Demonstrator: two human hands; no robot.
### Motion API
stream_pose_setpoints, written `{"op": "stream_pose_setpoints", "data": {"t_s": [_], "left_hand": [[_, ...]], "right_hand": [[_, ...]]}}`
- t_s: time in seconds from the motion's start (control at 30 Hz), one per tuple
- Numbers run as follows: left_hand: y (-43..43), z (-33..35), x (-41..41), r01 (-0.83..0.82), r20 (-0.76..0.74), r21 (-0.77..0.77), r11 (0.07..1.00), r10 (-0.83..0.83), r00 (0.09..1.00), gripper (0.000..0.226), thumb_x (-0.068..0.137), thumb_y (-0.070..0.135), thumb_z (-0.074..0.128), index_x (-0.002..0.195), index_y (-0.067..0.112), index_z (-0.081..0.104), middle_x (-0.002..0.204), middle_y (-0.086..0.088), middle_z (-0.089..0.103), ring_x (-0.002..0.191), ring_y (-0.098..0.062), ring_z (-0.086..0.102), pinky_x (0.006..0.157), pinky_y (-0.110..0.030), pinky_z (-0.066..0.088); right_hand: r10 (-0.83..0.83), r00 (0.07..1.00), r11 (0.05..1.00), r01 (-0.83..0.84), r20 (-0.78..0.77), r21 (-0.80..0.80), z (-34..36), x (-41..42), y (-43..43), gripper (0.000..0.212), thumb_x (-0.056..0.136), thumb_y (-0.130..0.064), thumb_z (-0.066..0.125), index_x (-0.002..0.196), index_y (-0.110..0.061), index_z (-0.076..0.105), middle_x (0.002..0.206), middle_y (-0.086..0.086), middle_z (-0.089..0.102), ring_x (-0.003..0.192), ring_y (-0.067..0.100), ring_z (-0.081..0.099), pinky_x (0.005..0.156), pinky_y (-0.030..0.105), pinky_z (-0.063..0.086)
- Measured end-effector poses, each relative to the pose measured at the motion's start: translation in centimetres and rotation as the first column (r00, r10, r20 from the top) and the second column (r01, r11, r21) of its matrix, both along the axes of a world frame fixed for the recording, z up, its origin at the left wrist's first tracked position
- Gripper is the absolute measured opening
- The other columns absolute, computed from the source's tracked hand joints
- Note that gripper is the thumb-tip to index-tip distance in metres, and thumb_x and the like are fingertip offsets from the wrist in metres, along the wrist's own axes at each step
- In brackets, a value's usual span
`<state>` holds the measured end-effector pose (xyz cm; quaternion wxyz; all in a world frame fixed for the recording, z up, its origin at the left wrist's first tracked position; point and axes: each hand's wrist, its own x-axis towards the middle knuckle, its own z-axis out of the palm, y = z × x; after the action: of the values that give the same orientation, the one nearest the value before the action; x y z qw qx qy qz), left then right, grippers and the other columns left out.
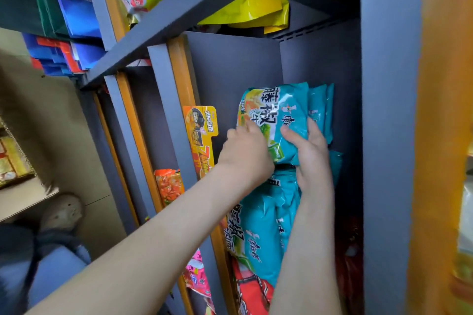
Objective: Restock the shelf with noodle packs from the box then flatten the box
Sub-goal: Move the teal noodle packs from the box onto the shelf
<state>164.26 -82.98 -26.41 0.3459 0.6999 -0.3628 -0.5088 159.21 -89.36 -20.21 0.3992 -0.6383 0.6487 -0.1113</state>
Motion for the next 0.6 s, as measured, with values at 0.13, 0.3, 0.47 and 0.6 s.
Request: {"op": "stream_pose_setpoints", "data": {"t_s": [0.13,0.3,0.47,0.6], "left_hand": [[-1.2,-0.7,0.1,-0.028,0.103,-0.040,0.999,0.032,0.994,0.043,0.093,0.017,0.046,0.131,0.001,0.033,0.131,-0.019,0.040,0.119,-0.034,0.041,0.092,-0.039,0.040],[-2.1,-1.8,0.2,-0.098,0.058,-0.107,0.989,0.105,0.993,0.053,0.089,0.010,0.051,0.136,0.007,0.028,0.129,-0.016,0.036,0.112,-0.033,0.044,0.086,-0.038,0.043],[-2.7,-3.2,-0.5,0.091,0.020,-0.172,0.981,-0.089,0.996,0.069,0.090,0.010,0.048,0.149,0.011,0.012,0.144,-0.014,0.031,0.121,-0.035,0.045,0.094,-0.042,0.043],[-3.1,-4.0,-0.2,0.194,0.000,-0.217,0.957,-0.199,0.980,0.078,0.090,0.010,0.046,0.152,0.014,-0.001,0.156,-0.010,0.016,0.132,-0.032,0.039,0.105,-0.041,0.039]], "right_hand": [[0.070,0.984,0.995,-0.081,-0.167,-0.058,-1.1,-1.5,-1.6,0.041,0.095,-0.009,0.053,0.134,-0.002,0.045,0.107,0.004,0.060,0.064,-0.012,0.062,0.059,0.006,0.050],[0.088,0.952,0.966,-0.153,-0.293,-0.207,-1.9,-2.9,-2.4,0.035,0.091,-0.006,0.058,0.126,-0.009,0.054,0.118,0.003,0.063,0.091,0.004,0.064,0.084,0.019,0.053],[-0.020,0.799,0.884,-0.267,-0.601,-0.383,-2.5,-3.0,-3.7,0.056,0.084,-0.016,0.067,0.137,-0.010,0.047,0.134,0.006,0.052,0.117,0.019,0.051,0.103,0.026,0.037],[-0.089,0.733,0.858,-0.287,-0.674,-0.425,-2.9,-2.8,-4.4,0.057,0.080,-0.019,0.070,0.133,-0.010,0.050,0.132,0.014,0.051,0.122,0.032,0.045,0.106,0.036,0.033]]}}
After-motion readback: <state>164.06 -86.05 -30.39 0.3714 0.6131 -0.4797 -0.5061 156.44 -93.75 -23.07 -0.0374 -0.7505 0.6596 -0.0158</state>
